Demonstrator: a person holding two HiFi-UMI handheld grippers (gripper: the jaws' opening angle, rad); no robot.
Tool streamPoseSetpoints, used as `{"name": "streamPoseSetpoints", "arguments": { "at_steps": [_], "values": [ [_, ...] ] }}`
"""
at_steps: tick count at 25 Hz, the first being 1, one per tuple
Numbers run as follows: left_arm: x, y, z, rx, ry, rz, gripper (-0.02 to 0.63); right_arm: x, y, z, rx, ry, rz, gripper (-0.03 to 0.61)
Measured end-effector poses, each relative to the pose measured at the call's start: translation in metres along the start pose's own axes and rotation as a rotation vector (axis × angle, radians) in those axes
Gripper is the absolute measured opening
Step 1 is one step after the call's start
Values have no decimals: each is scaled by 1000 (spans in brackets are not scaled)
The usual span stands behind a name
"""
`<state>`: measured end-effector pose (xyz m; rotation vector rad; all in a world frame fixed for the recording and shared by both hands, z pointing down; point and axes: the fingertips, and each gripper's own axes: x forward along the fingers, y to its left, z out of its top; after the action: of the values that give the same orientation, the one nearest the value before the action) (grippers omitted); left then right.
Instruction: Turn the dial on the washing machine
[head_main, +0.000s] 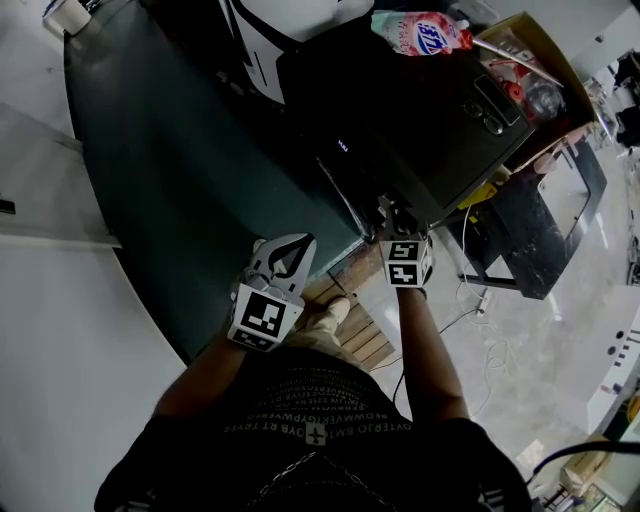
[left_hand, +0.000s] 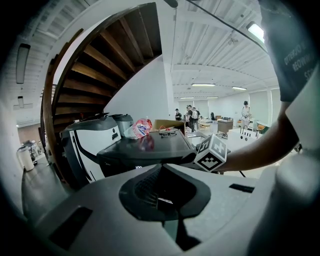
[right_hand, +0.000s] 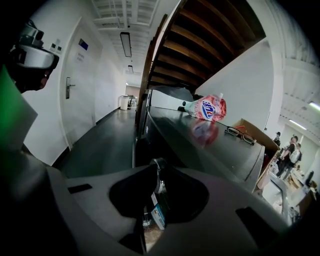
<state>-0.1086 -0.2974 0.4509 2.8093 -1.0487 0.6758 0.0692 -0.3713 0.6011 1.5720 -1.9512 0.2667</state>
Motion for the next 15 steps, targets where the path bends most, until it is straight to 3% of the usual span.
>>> {"name": "streamPoseSetpoints", "arguments": {
  "at_steps": [15],
  "values": [
    [-10,4,6,-6,-4,23,-2,-1,-2,-13,34,34,-18,37]
  ]
}}
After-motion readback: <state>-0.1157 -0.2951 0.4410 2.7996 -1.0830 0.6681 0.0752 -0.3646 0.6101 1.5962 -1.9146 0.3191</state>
